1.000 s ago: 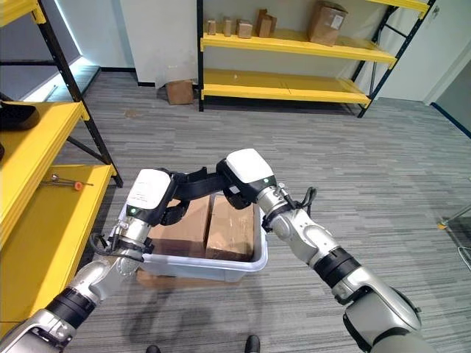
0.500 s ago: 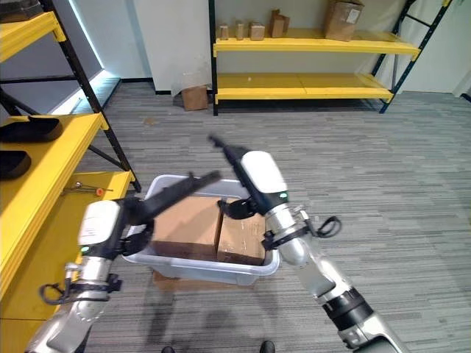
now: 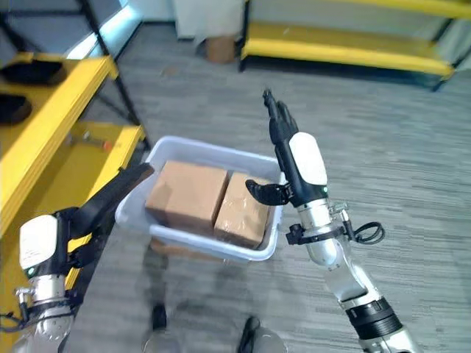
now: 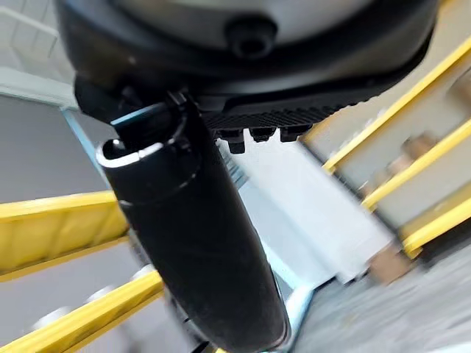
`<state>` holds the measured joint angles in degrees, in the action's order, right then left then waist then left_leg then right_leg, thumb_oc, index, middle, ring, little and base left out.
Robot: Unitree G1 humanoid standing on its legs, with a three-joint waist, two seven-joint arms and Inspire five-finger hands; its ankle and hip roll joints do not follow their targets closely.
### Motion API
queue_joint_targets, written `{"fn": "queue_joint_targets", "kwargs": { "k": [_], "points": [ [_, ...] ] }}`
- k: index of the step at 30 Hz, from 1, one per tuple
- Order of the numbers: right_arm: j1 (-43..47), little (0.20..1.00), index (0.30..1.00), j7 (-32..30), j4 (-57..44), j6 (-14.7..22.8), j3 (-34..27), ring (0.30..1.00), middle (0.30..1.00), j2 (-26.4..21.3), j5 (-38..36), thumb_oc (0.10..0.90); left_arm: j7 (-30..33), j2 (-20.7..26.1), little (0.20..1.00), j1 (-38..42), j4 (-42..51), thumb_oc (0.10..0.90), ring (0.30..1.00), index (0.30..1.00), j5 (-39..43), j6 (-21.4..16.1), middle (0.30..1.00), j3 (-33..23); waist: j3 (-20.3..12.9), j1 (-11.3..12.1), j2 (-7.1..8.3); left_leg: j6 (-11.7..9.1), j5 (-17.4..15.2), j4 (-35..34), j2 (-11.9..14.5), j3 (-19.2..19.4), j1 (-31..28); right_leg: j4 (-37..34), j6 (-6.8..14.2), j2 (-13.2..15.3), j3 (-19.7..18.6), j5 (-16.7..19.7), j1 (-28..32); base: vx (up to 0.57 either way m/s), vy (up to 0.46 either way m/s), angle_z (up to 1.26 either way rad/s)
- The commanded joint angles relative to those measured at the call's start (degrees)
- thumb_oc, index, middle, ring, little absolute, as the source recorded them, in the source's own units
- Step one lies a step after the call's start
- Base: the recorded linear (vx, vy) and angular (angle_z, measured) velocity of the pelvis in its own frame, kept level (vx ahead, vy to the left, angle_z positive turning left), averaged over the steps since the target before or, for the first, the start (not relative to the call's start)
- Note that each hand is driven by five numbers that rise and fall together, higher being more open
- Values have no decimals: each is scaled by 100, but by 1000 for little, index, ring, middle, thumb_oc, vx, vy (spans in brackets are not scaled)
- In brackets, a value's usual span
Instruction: Move parts from the plastic box to the shelf.
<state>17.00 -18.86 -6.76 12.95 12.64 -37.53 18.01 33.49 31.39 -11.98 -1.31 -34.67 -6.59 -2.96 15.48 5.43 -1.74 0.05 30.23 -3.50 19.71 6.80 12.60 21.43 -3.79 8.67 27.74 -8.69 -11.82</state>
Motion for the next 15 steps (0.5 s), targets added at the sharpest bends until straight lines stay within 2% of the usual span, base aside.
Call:
{"fn": "queue_joint_targets", "kwargs": {
  "k": [1,3,4,5,6,7,8,11,15],
  "points": [
    [430,1000,1000,-365,-614,414,-221,1000,1000,89,-17,900,846,310,300,331,762,400,300,300,-140,-276,300,-783,-265,43,255,-1151,-1369,820,48,-88,-520,-1510,808,114,90,571,921,-133,-97,118],
    [202,1000,1000,-323,-605,444,-260,1000,1000,175,-127,900,870,248,300,351,799,400,300,300,-142,-271,300,-757,-343,-9,270,-1049,-1761,1230,30,150,-707,-1698,795,199,424,626,1054,-115,-23,124],
    [194,1000,1000,-321,-609,444,-263,1000,1000,175,-128,900,869,249,300,346,802,400,300,300,-142,-270,300,-755,-341,-16,267,-1047,-1776,1248,30,138,-702,-1707,799,197,435,629,1068,-79,108,169],
    [-209,1000,1000,-279,-573,438,-396,1000,1000,331,-233,900,945,177,300,330,830,400,300,300,-185,-275,300,-758,-489,-111,253,-985,-2334,1559,-71,283,-1122,-1790,843,338,826,777,1166,-44,265,151],
    [-414,1000,1000,-216,-579,432,-532,1000,1000,393,-298,900,984,128,300,254,862,400,300,300,-192,-303,300,-818,-605,-135,190,-980,-2600,1322,-191,176,-1410,-1789,974,466,987,925,1205,-43,266,160],
    [-426,1000,1000,-212,-587,431,-535,1000,1000,393,-300,900,982,127,300,245,867,400,300,300,-192,-302,300,-817,-604,-141,191,-976,-2595,1307,-198,173,-1423,-1791,983,471,995,930,1217,-6,353,113],
    [-590,1000,1000,-232,-590,435,-714,1000,1000,440,-364,900,973,88,300,180,873,400,300,300,-202,-300,300,-879,-706,-159,127,-920,-2802,868,-255,219,-1475,-1732,1114,643,1079,1085,1247,-22,306,109],
    [-820,1000,1000,-213,-616,387,-914,1000,1000,534,-342,900,937,20,300,108,871,400,300,300,-198,-290,300,-886,-853,-86,123,-784,-3037,315,-534,199,-1565,-1694,1343,1007,1265,1342,1339,-15,373,97],
    [-849,1000,1000,-230,-607,327,-927,1000,1000,731,-309,900,1002,98,300,163,939,400,300,300,-277,-265,300,-863,-926,60,257,-583,-3129,15,-1009,29,-1612,-1839,1669,1465,1575,1793,1576,-17,327,53]
  ]
}}
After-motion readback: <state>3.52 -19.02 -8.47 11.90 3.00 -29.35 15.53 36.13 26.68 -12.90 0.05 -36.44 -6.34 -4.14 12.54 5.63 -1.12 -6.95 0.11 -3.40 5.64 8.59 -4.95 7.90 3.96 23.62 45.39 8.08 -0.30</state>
